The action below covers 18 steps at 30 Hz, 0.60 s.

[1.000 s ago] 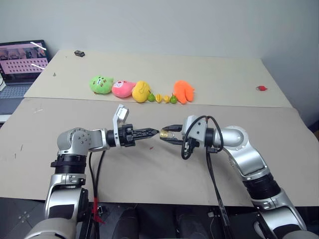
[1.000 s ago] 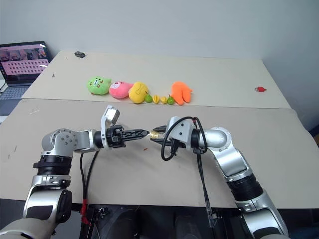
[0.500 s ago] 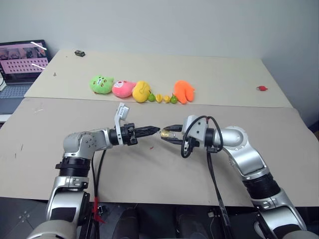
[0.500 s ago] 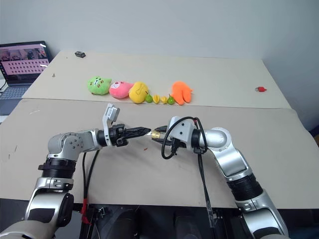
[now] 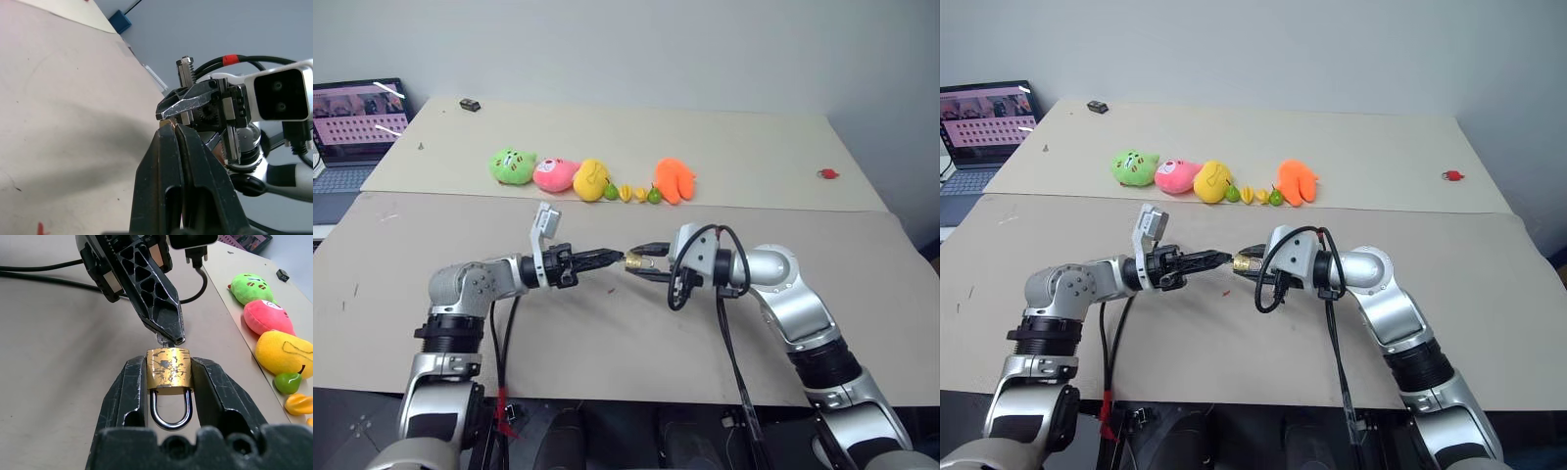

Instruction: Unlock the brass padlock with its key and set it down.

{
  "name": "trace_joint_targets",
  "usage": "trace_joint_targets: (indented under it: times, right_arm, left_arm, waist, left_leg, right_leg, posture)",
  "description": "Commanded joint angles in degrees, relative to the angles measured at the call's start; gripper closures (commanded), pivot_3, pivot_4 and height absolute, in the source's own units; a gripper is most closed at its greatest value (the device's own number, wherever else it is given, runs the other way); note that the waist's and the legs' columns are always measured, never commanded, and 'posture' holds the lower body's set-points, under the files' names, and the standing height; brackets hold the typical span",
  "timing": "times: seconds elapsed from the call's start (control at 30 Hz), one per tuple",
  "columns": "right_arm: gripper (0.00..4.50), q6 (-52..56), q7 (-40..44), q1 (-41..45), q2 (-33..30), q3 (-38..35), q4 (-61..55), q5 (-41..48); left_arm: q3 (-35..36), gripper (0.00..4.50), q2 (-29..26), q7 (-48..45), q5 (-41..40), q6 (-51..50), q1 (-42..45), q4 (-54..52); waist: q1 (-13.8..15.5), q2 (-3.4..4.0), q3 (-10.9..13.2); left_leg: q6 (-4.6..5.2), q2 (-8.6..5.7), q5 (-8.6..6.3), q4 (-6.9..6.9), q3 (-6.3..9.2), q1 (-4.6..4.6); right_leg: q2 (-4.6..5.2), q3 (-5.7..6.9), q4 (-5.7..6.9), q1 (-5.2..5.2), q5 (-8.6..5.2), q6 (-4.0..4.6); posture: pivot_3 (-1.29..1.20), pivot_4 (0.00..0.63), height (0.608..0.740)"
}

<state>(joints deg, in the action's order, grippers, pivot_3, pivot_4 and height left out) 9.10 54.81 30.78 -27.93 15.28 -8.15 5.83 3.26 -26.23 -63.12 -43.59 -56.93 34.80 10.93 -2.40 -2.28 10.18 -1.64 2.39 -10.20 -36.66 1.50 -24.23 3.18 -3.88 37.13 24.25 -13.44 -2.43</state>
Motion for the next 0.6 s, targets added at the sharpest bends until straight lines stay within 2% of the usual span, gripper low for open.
trace_joint_targets:
  times: [0.03,0.3,0.4,0.5,0.6]
  right_arm:
    - [3.57,-1.0,-0.5,1.4,0.3,-1.0,-0.6,0.4]
    - [3.57,-0.6,-0.6,1.7,0.8,-1.2,-0.5,0.7]
    - [3.57,-0.4,-0.6,1.5,1.0,-1.1,-0.8,0.6]
    - [3.57,-0.3,-0.7,1.4,1.1,-1.1,-1.0,0.6]
    - [3.57,-0.4,-0.8,1.2,1.0,-1.1,-1.0,0.4]
  left_arm:
    - [-4.0,4.43,-0.9,-5.5,3.6,8.6,-1.1,-4.6]
    - [-9.9,4.43,-2.9,-15.1,14.0,31.4,-3.5,-5.8]
    - [-9.9,4.43,-2.8,-15.4,14.7,32.7,-2.7,-4.1]
    - [-8.4,4.43,-2.3,-11.3,11.5,21.9,-0.4,-2.3]
    - [-2.6,4.43,0.4,-3.5,4.3,4.0,3.8,2.1]
  waist:
    - [0.0,0.0,0.0]
    - [0.1,0.0,0.0]
    - [0.1,0.0,0.0]
    - [0.3,0.0,0.0]
    - [0.5,-0.01,0.0]
  left_leg:
    - [0.0,0.0,0.0,0.0,0.0,0.0]
    - [0.0,0.0,0.0,0.0,-0.02,-0.01]
    - [0.0,0.0,0.0,0.0,-0.02,-0.01]
    - [0.0,0.0,0.0,0.0,-0.02,-0.01]
    - [0.01,-0.03,0.0,-0.02,0.0,-0.04]
  right_leg:
    - [0.0,0.0,0.0,0.0,0.0,0.0]
    - [0.0,0.0,-0.02,0.01,0.0,0.02]
    - [0.0,0.0,-0.02,0.0,-0.01,0.01]
    - [0.0,0.0,-0.02,-0.01,-0.01,0.0]
    - [0.02,0.01,-0.01,-0.02,-0.07,-0.12]
  posture:
    - [0.0,0.15,0.722]
    - [0.0,0.15,0.722]
    - [0.0,0.15,0.722]
    - [0.0,0.15,0.722]
    - [0.0,0.15,0.722]
